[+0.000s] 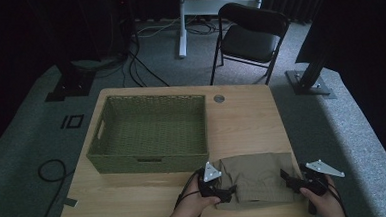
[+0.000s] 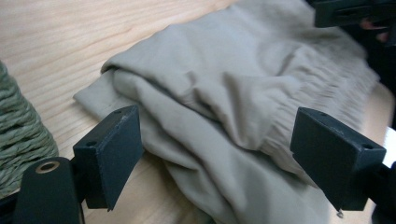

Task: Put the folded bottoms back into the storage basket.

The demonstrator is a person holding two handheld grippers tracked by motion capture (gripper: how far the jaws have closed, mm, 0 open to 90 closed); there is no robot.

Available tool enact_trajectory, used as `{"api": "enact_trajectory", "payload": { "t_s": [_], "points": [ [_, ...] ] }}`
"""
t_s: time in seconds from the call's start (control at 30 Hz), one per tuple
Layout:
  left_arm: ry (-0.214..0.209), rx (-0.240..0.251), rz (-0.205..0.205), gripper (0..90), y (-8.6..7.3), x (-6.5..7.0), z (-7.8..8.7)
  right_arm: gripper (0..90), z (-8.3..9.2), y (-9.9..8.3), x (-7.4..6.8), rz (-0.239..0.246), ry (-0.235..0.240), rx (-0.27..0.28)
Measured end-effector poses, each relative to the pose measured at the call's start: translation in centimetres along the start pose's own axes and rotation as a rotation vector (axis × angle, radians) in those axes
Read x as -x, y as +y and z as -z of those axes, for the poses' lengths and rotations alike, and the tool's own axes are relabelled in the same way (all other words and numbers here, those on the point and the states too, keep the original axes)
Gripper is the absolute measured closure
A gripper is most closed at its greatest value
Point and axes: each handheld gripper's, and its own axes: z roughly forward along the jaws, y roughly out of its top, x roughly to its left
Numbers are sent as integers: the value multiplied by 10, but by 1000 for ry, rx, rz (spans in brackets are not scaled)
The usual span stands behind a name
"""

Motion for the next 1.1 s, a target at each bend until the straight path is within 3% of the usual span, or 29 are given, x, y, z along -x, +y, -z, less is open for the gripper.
{"api": "enact_trajectory", "payload": {
  "t_s": [0.13,0.37,0.43,0.63,0.8,1.0,1.1],
  "points": [
    [19,-16,5,174,1,-2,-12,132,-9,-3,0,-3,-1,-24],
    [43,-23,51,174,7,-4,-23,136,-14,-10,1,-6,1,-50],
    [67,-23,60,176,10,-4,-29,139,-19,-13,0,-10,10,-66],
    [77,-33,88,176,10,-7,-41,149,-23,-12,0,-16,29,-73],
    [79,-38,79,167,11,-8,-45,156,-27,-11,-1,-20,34,-95],
    [93,-44,70,166,12,-6,-47,167,-32,-10,-4,7,5,-110],
    [114,-49,59,169,13,-2,-50,223,-31,-9,-5,2,-20,-115]
  ]
}}
